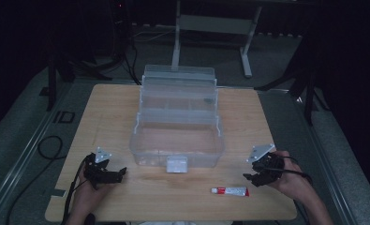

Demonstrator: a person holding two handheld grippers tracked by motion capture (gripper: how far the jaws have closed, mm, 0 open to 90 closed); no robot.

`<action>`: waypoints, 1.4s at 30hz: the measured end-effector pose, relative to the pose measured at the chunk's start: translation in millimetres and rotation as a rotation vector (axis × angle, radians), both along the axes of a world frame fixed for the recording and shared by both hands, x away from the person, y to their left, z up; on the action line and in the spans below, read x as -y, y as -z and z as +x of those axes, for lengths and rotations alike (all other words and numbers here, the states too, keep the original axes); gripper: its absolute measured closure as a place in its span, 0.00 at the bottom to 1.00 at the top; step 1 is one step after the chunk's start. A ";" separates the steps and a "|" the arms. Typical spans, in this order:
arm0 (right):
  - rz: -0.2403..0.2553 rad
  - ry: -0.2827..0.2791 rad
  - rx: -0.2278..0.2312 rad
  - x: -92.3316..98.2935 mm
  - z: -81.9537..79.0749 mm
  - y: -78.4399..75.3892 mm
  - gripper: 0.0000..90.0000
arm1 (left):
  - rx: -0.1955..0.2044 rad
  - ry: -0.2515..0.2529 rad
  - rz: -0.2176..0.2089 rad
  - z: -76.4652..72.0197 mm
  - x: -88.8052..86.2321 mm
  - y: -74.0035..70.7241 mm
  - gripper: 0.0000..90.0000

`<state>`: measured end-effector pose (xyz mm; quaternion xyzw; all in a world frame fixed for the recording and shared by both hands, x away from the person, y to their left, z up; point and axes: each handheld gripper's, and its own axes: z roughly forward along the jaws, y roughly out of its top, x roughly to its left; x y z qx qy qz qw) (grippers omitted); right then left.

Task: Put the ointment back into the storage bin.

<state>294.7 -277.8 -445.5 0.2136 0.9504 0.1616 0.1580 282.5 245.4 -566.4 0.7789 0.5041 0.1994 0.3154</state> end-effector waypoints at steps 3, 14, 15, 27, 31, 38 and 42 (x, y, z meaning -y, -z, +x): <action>-0.010 -0.011 -0.008 -2.5 0.3 -1.0 0.39 | 0.000 0.000 0.000 0.0 0.0 0.0 0.04; -0.041 -0.062 -0.031 -11.5 0.6 -2.2 0.41 | 0.000 0.000 0.000 0.0 0.0 0.0 0.04; -0.044 -0.067 -0.032 -12.2 0.4 -2.3 0.41 | 0.000 0.000 0.000 0.0 0.0 0.0 0.04; -0.078 -0.106 -0.055 -21.2 -0.7 -0.5 0.41 | 0.000 0.000 0.000 0.0 0.0 0.0 0.04; -0.087 -0.121 -0.056 -24.8 -2.0 -0.2 0.41 | 0.000 0.000 0.000 0.0 0.0 0.0 0.04; -0.104 -0.144 -0.064 -32.2 -0.7 0.5 0.41 | 0.000 0.000 0.000 0.0 0.0 0.0 0.04; -0.116 -0.159 -0.072 -36.4 0.0 2.1 0.41 | 0.000 0.000 0.000 0.0 0.0 0.0 0.04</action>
